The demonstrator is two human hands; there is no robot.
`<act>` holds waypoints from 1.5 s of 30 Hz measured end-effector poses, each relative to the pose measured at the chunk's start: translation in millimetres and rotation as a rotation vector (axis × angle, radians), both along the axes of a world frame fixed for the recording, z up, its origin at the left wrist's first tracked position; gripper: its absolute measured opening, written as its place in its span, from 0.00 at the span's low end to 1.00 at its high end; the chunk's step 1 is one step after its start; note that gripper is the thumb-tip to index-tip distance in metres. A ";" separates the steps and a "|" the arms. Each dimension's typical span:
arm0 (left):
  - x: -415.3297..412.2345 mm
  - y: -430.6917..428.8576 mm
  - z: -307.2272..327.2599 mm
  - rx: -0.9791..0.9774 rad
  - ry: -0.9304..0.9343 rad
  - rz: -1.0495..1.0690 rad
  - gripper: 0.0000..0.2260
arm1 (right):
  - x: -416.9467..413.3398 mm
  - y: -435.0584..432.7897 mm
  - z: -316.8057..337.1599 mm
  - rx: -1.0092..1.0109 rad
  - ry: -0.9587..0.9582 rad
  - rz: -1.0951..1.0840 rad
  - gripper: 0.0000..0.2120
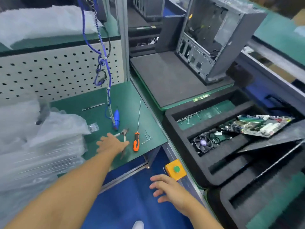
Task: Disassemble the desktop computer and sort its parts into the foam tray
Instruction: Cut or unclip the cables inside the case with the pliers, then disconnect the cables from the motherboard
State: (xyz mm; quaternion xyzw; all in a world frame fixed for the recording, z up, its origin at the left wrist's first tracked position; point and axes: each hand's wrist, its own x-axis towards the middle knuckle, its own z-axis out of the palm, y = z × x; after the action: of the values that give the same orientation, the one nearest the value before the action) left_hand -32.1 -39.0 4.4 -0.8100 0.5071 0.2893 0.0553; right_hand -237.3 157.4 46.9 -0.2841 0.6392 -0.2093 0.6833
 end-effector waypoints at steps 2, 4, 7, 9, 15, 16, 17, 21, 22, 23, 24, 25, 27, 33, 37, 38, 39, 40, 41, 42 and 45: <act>-3.5 -12.3 -16.1 0.009 -0.021 0.003 0.44 | -11.8 15.1 -4.5 0.061 0.021 -0.023 0.22; -11.7 -19.7 -29.8 0.019 0.003 0.000 0.46 | -23.9 27.1 -6.8 0.103 0.031 -0.044 0.22; -18.6 -21.4 -44.1 0.004 0.074 0.006 0.43 | -36.9 34.3 -5.4 0.120 0.037 -0.056 0.21; -21.1 -14.9 -47.1 -0.037 0.056 0.001 0.38 | -42.7 32.0 -5.1 0.100 0.029 -0.087 0.20; -49.4 8.7 -27.6 -0.349 0.085 -0.167 0.14 | -41.9 9.9 4.9 -0.054 -0.010 -0.150 0.18; -57.8 13.4 -22.7 -0.361 0.238 -0.153 0.12 | -42.7 6.1 7.3 -0.089 -0.005 -0.180 0.16; -66.2 19.5 -17.5 -0.347 0.369 -0.144 0.11 | -44.1 2.9 9.7 -0.121 0.000 -0.216 0.14; -102.8 47.6 3.9 -0.283 0.641 -0.159 0.09 | -55.7 -0.3 26.6 -0.199 -0.008 -0.359 0.11; -112.8 55.7 8.9 -0.266 0.707 -0.164 0.09 | -59.3 1.6 32.5 -0.214 -0.011 -0.385 0.11; -122.8 63.6 13.6 -0.252 0.764 -0.172 0.10 | -62.9 4.3 38.6 -0.231 -0.002 -0.406 0.11; -133.2 72.1 18.7 -0.238 0.810 -0.183 0.10 | -67.7 8.4 45.1 -0.246 0.019 -0.423 0.11; -144.2 80.6 23.6 -0.226 0.842 -0.202 0.10 | -72.7 13.4 51.6 -0.256 0.047 -0.440 0.11; -169.0 98.1 34.8 -0.208 0.877 -0.270 0.10 | -85.2 26.2 65.3 -0.268 0.105 -0.490 0.11; -265.8 152.3 84.3 -0.174 1.038 -0.413 0.09 | -148.7 87.3 102.6 -0.305 0.270 -0.738 0.10; -344.4 209.4 121.4 -0.125 1.176 -0.551 0.10 | -205.3 149.4 127.8 -0.366 0.365 -0.881 0.09; -363.7 227.9 129.5 -0.110 1.199 -0.594 0.11 | -219.5 167.1 133.8 -0.379 0.383 -0.908 0.09; -382.9 247.8 137.6 -0.090 1.218 -0.639 0.11 | -234.1 185.6 139.6 -0.392 0.403 -0.933 0.08; -400.9 268.3 145.0 -0.067 1.236 -0.682 0.11 | -248.2 204.3 145.0 -0.406 0.430 -0.955 0.08; -418.0 289.1 151.6 -0.046 1.247 -0.722 0.11 | -261.7 223.7 149.5 -0.416 0.469 -0.972 0.08; -434.5 311.1 157.8 -0.032 1.256 -0.758 0.12 | -275.1 243.9 153.8 -0.420 0.521 -0.978 0.08; -478.7 375.5 171.9 -0.011 1.289 -0.848 0.11 | -311.9 302.8 164.2 -0.408 0.687 -0.961 0.07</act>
State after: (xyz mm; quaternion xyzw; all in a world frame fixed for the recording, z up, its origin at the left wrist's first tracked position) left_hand -510.8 336.4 176.2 -0.2183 0.7074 0.6555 -0.1489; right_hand -549.2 460.2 211.1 -0.1408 0.8261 -0.5076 0.2004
